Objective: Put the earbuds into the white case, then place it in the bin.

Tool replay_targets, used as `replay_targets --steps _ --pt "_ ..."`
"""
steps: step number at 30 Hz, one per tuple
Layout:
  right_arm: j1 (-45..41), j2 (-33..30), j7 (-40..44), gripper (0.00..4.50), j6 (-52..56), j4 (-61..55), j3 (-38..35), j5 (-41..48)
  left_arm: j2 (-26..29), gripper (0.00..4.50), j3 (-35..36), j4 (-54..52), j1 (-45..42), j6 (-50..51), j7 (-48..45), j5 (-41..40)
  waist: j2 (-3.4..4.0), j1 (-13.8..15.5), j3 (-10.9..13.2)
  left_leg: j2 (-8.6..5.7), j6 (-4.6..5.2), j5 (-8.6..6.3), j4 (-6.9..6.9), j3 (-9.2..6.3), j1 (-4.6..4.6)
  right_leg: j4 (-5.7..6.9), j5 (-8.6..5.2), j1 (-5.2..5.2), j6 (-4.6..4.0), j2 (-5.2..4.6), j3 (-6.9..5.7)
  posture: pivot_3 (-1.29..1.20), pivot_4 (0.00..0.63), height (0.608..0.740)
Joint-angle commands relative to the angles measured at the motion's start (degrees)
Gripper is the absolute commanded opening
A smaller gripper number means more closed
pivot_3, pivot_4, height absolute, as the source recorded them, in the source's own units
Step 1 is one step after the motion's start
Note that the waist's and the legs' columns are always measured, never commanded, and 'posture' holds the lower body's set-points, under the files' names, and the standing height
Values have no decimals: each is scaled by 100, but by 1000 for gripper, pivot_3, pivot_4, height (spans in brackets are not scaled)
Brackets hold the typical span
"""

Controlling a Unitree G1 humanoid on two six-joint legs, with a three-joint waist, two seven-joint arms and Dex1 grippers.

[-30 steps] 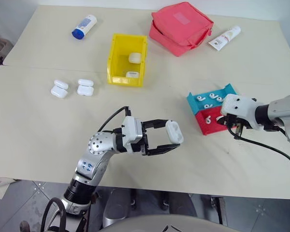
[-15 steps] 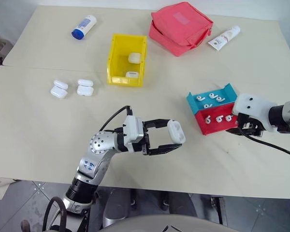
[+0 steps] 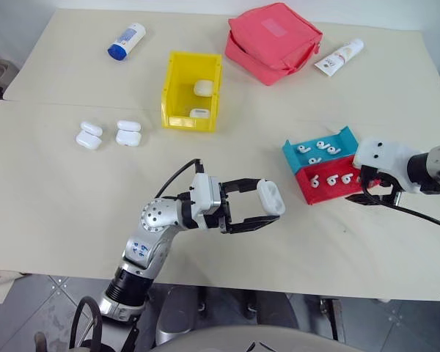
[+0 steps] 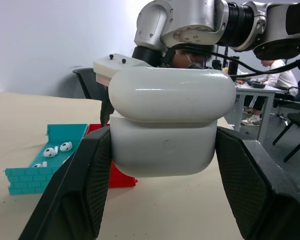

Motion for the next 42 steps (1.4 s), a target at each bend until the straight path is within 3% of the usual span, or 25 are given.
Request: replay_targets --steps 1,3,8,12,26,42 --pt "-73 -40 117 4316 -119 38 66 -56 -15 2779 -17 -234 101 -91 56 16 0 5 0 0 0 0 0 -1 0 0 0 0 0 0 0 0 150 740" --pt "-126 -8 81 3973 -211 149 142 -142 -6 2779 -21 -269 133 -89 81 24 0 6 0 -4 0 0 0 0 0 0 0 1 0 -3 0 0 150 740" --pt "-286 37 171 3973 -339 333 296 -229 18 2779 -20 -327 181 -82 119 33 0 -6 0 -3 1 0 0 -1 0 0 0 0 0 -3 -1 0 150 740" --pt "-394 68 206 3124 -408 430 356 -293 31 2779 -30 -360 211 -85 137 48 0 -6 0 -3 1 1 0 0 0 0 0 0 0 -2 -1 0 150 740" --pt "-428 -31 380 3124 -46 566 628 -734 82 2779 -53 -415 256 -82 138 21 0 0 0 -3 1 1 0 0 -1 0 0 0 0 -4 -1 0 150 740" --pt "-586 337 547 3124 26 699 839 -923 126 2779 -38 -491 303 -41 223 34 0 -6 0 -2 1 1 0 0 0 0 0 0 0 -1 -2 0 150 740"
